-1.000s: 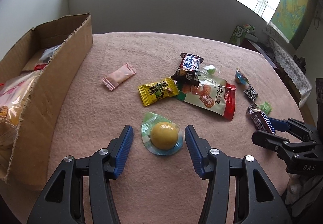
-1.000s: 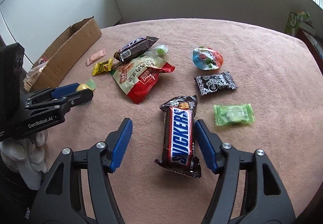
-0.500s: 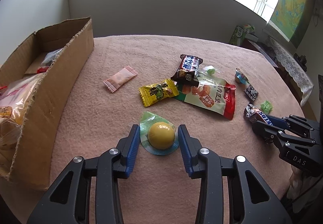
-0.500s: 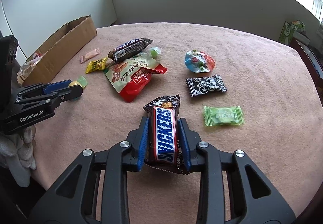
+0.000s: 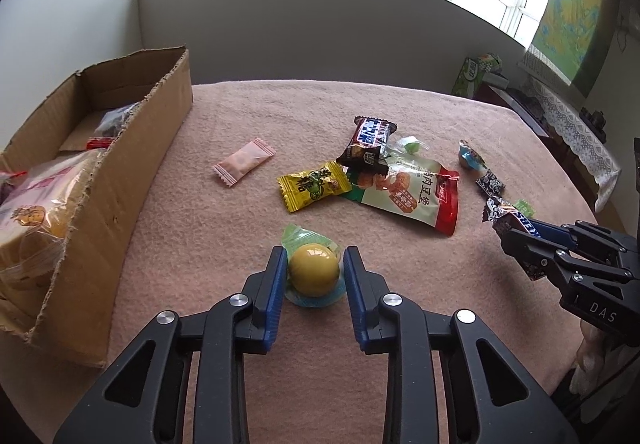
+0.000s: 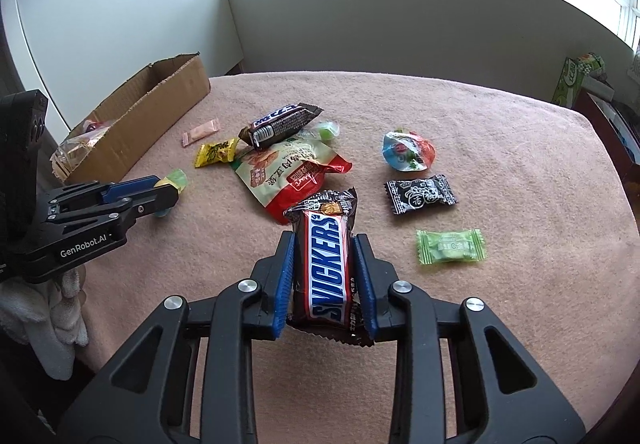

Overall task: Organize snacks
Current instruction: 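Carry the Snickers bar into the box with the right tool while the left tool carries the candy ball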

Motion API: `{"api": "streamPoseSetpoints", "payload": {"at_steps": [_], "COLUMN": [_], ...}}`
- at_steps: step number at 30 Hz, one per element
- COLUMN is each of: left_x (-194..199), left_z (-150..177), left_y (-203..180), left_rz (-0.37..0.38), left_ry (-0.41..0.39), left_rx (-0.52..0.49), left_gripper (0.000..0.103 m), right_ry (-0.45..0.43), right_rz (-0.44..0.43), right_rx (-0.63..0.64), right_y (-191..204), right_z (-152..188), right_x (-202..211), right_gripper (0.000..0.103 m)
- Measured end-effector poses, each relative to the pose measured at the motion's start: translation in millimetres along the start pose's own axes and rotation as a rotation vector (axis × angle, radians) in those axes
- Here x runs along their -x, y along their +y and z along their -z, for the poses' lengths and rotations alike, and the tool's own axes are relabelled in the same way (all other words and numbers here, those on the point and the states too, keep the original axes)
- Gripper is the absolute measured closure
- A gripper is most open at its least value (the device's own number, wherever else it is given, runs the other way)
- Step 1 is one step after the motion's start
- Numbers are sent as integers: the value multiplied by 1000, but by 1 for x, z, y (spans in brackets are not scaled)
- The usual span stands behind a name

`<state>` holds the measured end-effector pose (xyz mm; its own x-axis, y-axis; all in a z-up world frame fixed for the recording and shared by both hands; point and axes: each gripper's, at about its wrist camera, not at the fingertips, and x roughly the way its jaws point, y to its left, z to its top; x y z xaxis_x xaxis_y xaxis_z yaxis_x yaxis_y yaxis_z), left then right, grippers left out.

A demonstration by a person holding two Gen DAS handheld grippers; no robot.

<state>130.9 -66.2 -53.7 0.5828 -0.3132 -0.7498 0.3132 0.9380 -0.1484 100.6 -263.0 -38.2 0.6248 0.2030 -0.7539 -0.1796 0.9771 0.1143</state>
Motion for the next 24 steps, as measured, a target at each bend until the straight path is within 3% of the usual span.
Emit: {"api": "streamPoseSetpoints", "payload": {"at_steps": [5, 11, 24], "left_x": [9, 37, 79], "left_z": [-1, -13, -27], "left_y": [5, 10, 54], "left_rz": [3, 17, -36], "left_ry": [-26, -118, -254], "left_rx": [23, 44, 119], "left_gripper": [76, 76, 76], "right_ry": [-27, -72, -108], "right_rz": [-22, -58, -191], "right_rx": [6, 38, 77], "right_y": [7, 30, 116], "right_z": [-8, -30, -98], "right_x": [9, 19, 0], "right_gripper": [73, 73, 73]}}
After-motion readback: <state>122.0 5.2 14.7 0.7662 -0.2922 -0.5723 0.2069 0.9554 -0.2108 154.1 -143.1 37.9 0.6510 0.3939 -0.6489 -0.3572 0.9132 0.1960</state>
